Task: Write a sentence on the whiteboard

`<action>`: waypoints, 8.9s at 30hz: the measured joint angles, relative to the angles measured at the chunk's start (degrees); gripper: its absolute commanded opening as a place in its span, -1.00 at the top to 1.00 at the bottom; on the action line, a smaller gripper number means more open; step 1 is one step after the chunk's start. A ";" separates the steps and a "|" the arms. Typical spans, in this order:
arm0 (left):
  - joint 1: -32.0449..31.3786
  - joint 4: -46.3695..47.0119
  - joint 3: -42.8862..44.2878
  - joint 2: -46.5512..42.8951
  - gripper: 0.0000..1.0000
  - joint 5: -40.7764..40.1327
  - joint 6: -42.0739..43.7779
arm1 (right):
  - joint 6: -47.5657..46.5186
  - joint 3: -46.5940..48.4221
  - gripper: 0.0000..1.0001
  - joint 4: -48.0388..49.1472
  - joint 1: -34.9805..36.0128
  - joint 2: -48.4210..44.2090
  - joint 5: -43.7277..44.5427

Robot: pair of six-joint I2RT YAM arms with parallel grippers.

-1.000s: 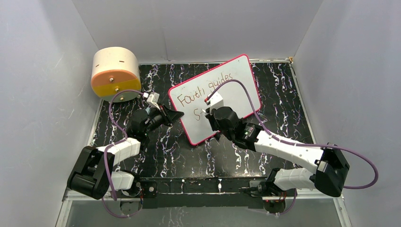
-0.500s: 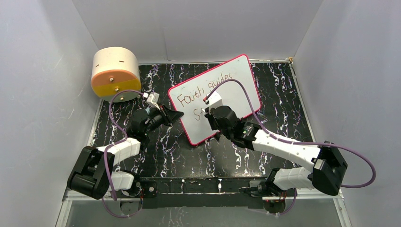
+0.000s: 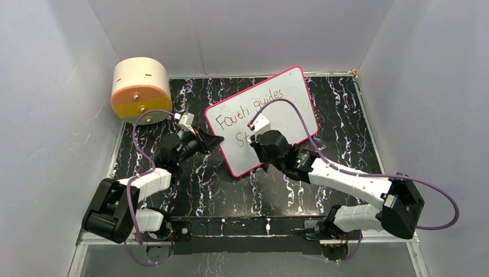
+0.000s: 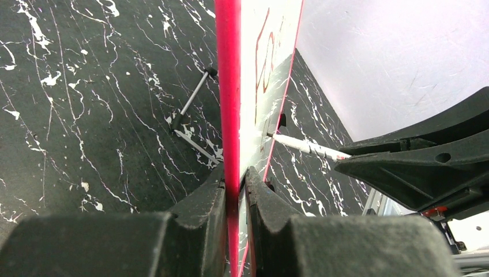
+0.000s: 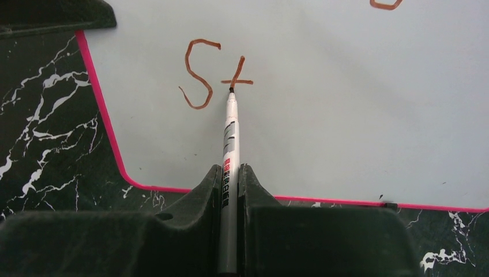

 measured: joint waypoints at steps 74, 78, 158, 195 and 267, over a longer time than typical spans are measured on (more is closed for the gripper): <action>-0.11 -0.92 0.44 -0.31 1.00 0.02 0.26 | 0.22 -0.68 1.00 -0.76 -4.09 -1.68 1.03; -0.11 -0.98 0.44 -0.31 1.00 0.00 0.26 | 0.22 -0.68 1.00 -0.72 -4.48 -1.70 1.07; -0.13 -1.77 0.85 -0.33 1.00 0.07 0.26 | -0.20 -2.27 1.00 -3.39 -5.25 -3.04 0.61; -0.37 -1.84 0.98 -0.42 1.00 0.20 0.46 | -0.22 -3.26 1.00 3.80 -6.82 -3.37 1.46; -0.37 -2.64 1.07 -0.42 1.00 0.00 0.22 | 1.64 -5.09 1.00 7.34 -9.97 -4.07 -0.74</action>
